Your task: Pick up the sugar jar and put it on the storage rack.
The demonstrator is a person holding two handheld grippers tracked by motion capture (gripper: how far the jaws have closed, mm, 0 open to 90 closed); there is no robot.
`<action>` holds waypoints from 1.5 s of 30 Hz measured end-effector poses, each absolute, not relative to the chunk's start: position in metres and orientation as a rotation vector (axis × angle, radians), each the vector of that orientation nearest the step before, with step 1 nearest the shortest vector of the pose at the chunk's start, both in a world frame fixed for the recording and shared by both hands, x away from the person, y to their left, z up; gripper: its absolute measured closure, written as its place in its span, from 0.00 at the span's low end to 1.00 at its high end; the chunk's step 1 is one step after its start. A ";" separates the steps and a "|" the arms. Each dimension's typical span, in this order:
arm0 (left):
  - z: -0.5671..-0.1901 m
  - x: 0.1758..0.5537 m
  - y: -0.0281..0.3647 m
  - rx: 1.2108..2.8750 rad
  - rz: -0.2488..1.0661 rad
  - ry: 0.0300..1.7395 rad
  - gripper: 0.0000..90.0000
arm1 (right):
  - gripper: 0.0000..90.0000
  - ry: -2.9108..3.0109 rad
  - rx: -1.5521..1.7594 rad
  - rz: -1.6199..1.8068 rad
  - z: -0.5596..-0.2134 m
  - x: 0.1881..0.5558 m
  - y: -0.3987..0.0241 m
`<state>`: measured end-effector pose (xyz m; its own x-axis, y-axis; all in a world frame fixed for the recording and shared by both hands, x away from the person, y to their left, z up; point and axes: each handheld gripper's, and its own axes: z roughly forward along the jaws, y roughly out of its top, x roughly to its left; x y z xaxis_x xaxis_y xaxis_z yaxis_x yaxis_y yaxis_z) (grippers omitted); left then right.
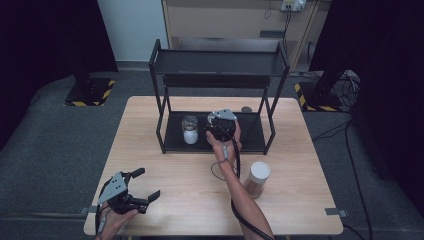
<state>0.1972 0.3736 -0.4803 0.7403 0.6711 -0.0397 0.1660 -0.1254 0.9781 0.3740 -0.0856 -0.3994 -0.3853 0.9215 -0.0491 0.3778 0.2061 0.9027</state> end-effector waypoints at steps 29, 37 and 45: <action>-0.480 0.198 0.373 1.676 0.492 0.678 0.00 | 0.09 1.919 1.126 1.359 -0.344 0.358 -0.113; -0.480 0.197 0.374 1.671 0.491 0.689 0.00 | 0.09 2.006 0.996 1.377 -0.313 0.345 -0.126; -0.480 0.197 0.374 1.671 0.489 0.689 0.00 | 0.09 2.069 0.929 1.436 -0.291 0.336 -0.151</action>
<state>0.1972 0.3736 -0.4802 0.7360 0.6752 -0.0490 0.1764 -0.1215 0.9768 0.3363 -0.1512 -0.2909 -0.6703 0.7420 0.0108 0.2699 0.2302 0.9350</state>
